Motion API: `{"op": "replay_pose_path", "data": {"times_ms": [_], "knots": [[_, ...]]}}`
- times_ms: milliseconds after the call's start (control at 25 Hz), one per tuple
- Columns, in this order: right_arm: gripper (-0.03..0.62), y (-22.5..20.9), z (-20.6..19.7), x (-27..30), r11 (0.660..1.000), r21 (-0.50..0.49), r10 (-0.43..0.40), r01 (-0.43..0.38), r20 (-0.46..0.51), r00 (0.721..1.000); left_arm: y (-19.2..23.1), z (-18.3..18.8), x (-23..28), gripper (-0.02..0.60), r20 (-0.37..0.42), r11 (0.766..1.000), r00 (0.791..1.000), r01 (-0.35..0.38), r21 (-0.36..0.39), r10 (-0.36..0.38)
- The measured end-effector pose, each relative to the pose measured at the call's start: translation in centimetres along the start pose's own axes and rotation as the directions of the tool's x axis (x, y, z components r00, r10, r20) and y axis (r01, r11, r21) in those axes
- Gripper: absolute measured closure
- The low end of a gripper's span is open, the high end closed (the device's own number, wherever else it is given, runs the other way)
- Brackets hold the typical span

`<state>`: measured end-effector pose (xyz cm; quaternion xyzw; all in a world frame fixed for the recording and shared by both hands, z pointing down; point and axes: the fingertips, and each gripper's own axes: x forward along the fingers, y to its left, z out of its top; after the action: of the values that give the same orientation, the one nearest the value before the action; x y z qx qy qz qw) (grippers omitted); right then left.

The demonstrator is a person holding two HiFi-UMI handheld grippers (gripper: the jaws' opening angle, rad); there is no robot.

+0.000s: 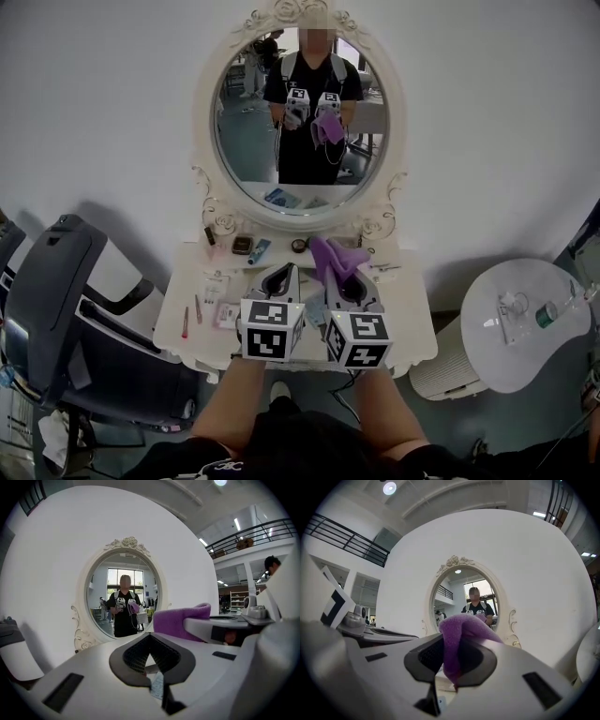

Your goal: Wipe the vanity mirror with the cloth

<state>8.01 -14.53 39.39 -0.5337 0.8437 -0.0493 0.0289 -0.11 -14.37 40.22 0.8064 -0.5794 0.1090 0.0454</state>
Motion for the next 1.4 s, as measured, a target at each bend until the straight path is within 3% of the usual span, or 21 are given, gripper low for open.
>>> {"op": "replay_pose_path", "data": {"times_ms": [800, 1120, 1400], "knots": [[0.540, -2.6, 3.3, 14.2, 0.994, -0.025, -0.103, 0.103, 0.023, 0.994, 9.3, 2.9, 10.9, 0.584, 0.004, 0.995, 0.996, 0.094, -0.040, -0.094], [0.540, -7.2, 9.6, 18.1, 0.976, -0.077, -0.192, 0.203, 0.135, 0.972, 11.7, 3.7, 15.2, 0.584, 0.014, 0.987, 0.990, 0.143, -0.080, -0.142], [0.540, -11.3, 17.2, 20.2, 0.949, -0.190, -0.209, 0.252, 0.220, 0.953, 12.2, 3.9, 17.6, 0.584, 0.001, 0.988, 0.993, 0.120, -0.099, -0.121]]}}
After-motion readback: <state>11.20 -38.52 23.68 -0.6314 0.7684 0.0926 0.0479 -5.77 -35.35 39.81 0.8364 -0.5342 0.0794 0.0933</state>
